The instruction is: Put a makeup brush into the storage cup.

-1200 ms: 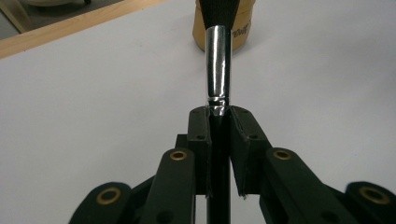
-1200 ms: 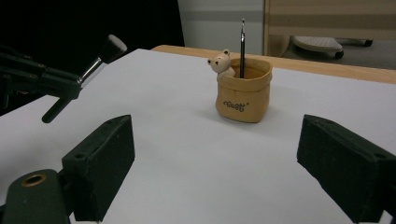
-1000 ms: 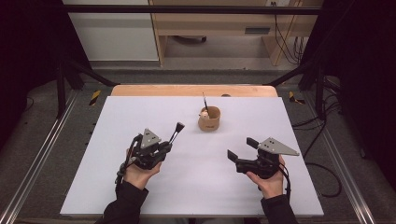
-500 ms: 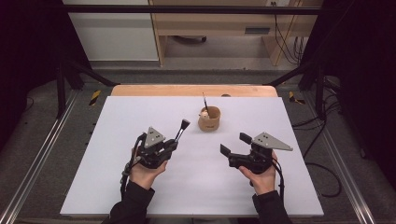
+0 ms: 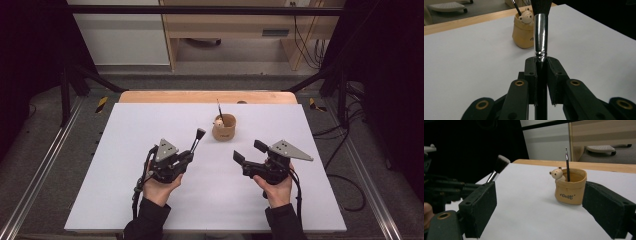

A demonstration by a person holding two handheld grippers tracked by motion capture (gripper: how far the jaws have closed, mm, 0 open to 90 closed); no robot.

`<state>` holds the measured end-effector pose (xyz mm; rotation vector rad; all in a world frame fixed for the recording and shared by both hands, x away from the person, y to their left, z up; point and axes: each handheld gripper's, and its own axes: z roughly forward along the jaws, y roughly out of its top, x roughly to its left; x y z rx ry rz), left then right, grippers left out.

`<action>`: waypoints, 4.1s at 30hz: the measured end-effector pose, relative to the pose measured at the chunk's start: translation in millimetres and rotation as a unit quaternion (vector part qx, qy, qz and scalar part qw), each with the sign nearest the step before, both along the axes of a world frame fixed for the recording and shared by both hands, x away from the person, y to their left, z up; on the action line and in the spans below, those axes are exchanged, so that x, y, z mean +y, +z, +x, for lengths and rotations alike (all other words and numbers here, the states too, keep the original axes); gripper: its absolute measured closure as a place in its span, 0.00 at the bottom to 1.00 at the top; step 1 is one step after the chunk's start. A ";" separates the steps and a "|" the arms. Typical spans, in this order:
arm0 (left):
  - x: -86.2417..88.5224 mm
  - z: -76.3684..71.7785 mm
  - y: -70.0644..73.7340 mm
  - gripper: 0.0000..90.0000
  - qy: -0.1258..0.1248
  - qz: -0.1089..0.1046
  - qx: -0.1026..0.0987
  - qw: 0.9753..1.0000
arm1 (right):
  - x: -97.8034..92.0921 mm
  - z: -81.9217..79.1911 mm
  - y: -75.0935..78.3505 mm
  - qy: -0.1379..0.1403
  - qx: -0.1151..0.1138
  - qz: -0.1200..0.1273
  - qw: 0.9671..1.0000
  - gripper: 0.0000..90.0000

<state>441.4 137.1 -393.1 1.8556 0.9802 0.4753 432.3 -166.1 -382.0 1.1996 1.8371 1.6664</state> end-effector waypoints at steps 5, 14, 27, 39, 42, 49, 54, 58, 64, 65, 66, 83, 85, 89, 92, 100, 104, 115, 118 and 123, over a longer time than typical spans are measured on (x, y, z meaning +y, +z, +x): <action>-0.9 -2.6 -4.7 0.87 0.002 -0.018 -0.002 1.000 | 8.1 1.8 -1.3 0.005 0.000 0.013 1.000 0.15; -11.9 -2.6 -14.2 0.87 0.003 -0.025 -0.008 1.000 | 21.2 6.6 -6.4 0.015 0.007 0.035 0.999 0.16; -28.4 -1.5 -18.8 0.87 -0.005 -0.028 -0.012 1.000 | 34.0 13.4 -17.6 0.024 0.024 0.045 0.998 0.17; -41.5 -2.1 -18.0 0.87 -0.012 -0.026 -0.020 0.999 | 39.3 19.2 -23.9 0.020 0.038 0.059 0.997 0.18; -43.7 -2.3 -18.3 0.87 -0.014 -0.023 -0.022 0.999 | 41.7 20.4 -25.5 0.019 0.046 0.064 0.997 0.18; -47.5 -3.3 -17.5 0.87 -0.016 -0.022 -0.024 0.999 | 46.3 23.8 -29.7 0.021 0.061 0.072 0.995 0.21; -51.1 -5.1 -16.4 0.87 -0.018 -0.018 -0.029 0.999 | 48.9 25.6 -31.8 0.026 0.069 0.081 0.994 0.24; -52.2 -6.0 -16.0 0.87 -0.019 -0.020 -0.030 0.999 | 47.8 26.1 -31.3 0.027 0.072 0.091 0.993 0.28; -55.6 -7.6 -15.4 0.87 -0.024 -0.015 -0.032 0.999 | 46.3 27.6 -31.1 0.025 0.082 0.104 0.991 0.35; -56.3 -7.9 -15.4 0.87 -0.025 -0.015 -0.032 0.999 | 46.3 27.8 -31.3 0.025 0.083 0.106 0.991 0.36; -56.9 -8.1 -15.5 0.87 -0.025 -0.014 -0.033 0.999 | 46.3 27.7 -31.1 0.027 0.086 0.109 0.990 0.38; -64.5 -9.4 -12.0 0.87 -0.026 -0.014 -0.036 0.999 | 44.3 31.7 -31.8 0.037 0.108 0.133 0.984 0.61; -65.0 -9.6 -11.2 0.87 -0.026 -0.013 -0.037 0.999 | 44.4 32.4 -32.2 0.044 0.111 0.138 0.983 0.62; -67.4 -10.0 -10.8 0.87 -0.026 -0.014 -0.038 0.999 | 44.4 32.8 -32.7 0.050 0.109 0.140 0.983 0.69; -68.7 -10.0 -11.0 0.87 -0.027 -0.012 -0.037 0.999 | 44.1 33.0 -32.7 0.054 0.109 0.142 0.982 0.73; -68.9 -10.6 -10.1 0.87 -0.025 -0.012 -0.040 0.999 | 43.2 33.4 -32.4 0.057 0.115 0.149 0.981 0.82; -68.9 -10.6 -9.9 0.87 -0.025 -0.012 -0.040 0.999 | 43.3 33.6 -32.9 0.061 0.115 0.155 0.979 0.85; -68.5 -10.5 -8.0 0.87 -0.029 -0.007 -0.040 0.999 | 42.7 33.2 -32.5 0.066 0.111 0.152 0.980 0.86; -68.3 -10.2 -6.4 0.80 -0.027 0.005 -0.043 0.999 | 42.2 32.5 -31.4 0.069 0.105 0.152 0.980 0.86; -64.4 -9.0 -3.7 0.70 -0.038 0.006 -0.039 0.998 | 38.2 30.5 -28.7 0.059 0.092 0.141 0.984 0.86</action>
